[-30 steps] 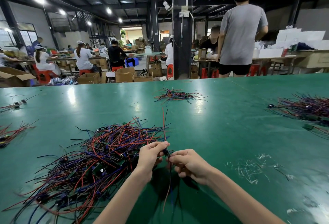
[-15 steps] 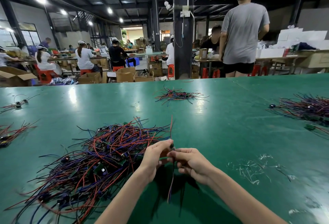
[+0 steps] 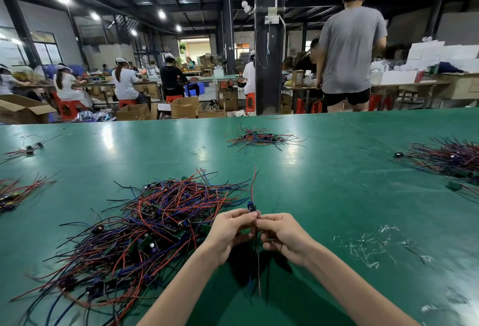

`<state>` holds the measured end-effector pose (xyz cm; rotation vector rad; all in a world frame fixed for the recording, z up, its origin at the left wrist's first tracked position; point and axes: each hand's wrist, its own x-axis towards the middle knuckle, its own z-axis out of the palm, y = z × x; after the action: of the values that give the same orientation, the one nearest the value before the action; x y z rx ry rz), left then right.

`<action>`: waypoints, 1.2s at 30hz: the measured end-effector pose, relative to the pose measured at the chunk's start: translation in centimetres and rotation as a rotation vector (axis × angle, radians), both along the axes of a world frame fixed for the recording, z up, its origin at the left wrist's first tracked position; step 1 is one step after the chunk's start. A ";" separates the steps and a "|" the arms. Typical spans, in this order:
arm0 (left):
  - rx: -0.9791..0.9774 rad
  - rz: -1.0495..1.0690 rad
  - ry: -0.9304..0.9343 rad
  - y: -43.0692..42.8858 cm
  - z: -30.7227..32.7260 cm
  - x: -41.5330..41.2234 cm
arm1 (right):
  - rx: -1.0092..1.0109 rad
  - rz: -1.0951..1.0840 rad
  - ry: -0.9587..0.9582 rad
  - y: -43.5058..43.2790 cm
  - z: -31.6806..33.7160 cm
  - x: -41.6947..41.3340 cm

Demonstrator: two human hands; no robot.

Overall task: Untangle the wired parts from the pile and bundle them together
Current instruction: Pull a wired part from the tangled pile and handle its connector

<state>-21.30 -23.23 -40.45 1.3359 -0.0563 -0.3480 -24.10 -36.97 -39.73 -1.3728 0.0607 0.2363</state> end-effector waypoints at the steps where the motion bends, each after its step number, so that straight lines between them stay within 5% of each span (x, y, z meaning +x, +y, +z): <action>1: 0.001 -0.002 -0.014 0.0 0.0 -0.1 | -0.004 -0.007 -0.003 0.0 0.0 0.0; 21: -0.051 0.123 -0.118 -0.7 -0.4 -0.1 | -0.058 0.002 -0.054 0.2 -0.5 0.1; 28: 0.092 0.254 -0.272 -1.0 -0.8 -0.1 | -0.087 -0.021 -0.007 0.8 -1.1 0.3; 36: -0.116 0.313 -0.114 -0.3 -0.2 0.9 | -0.248 0.120 -0.175 1.5 -0.8 -0.3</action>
<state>-20.40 -23.48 -40.64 1.2260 0.0367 -0.0036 -24.41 -35.50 -40.53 -1.6412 -0.1430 0.2123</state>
